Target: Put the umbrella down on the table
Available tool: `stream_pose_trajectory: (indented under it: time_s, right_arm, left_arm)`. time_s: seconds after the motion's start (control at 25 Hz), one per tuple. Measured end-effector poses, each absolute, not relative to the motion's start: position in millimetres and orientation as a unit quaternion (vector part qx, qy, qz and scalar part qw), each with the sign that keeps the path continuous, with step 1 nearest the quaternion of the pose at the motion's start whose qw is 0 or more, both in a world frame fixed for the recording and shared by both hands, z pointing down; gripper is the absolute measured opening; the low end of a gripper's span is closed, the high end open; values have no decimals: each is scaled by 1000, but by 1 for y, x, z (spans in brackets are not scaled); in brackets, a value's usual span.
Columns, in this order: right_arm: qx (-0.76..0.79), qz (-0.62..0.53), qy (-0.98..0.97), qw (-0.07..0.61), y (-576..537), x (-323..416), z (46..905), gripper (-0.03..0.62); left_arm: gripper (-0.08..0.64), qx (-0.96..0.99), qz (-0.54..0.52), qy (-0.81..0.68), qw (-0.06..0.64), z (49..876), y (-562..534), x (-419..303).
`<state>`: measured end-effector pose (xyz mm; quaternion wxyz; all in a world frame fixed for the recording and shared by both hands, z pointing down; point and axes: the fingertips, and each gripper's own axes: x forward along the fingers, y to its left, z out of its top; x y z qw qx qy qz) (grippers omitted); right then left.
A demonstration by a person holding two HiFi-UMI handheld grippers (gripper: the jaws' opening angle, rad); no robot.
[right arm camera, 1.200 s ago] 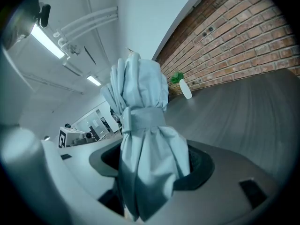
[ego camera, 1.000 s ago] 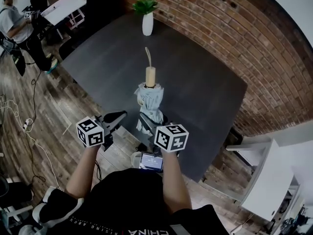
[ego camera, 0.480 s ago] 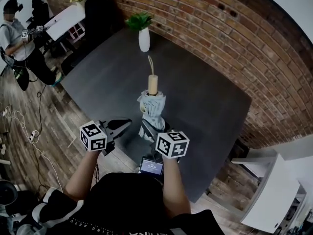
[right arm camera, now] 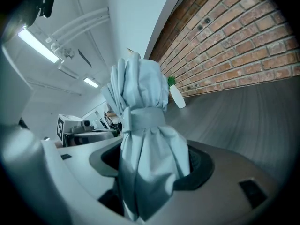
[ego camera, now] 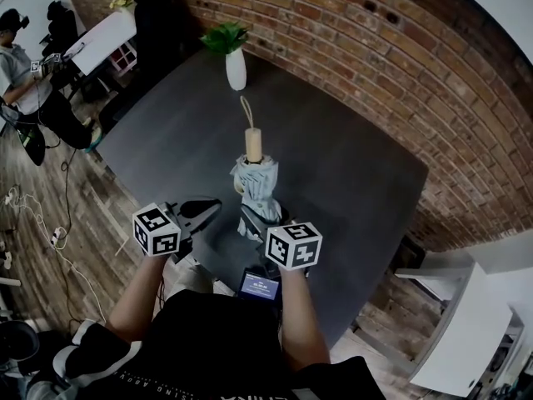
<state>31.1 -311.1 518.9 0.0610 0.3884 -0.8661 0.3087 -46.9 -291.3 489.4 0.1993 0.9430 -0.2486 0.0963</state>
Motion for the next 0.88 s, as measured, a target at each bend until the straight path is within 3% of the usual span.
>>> stream_pose_trajectory:
  time_s: [0.88]
  right_arm:
    - [392, 235, -865, 207, -425, 28, 517, 291]
  left_arm:
    - [3, 961, 123, -168, 181, 479, -402, -39]
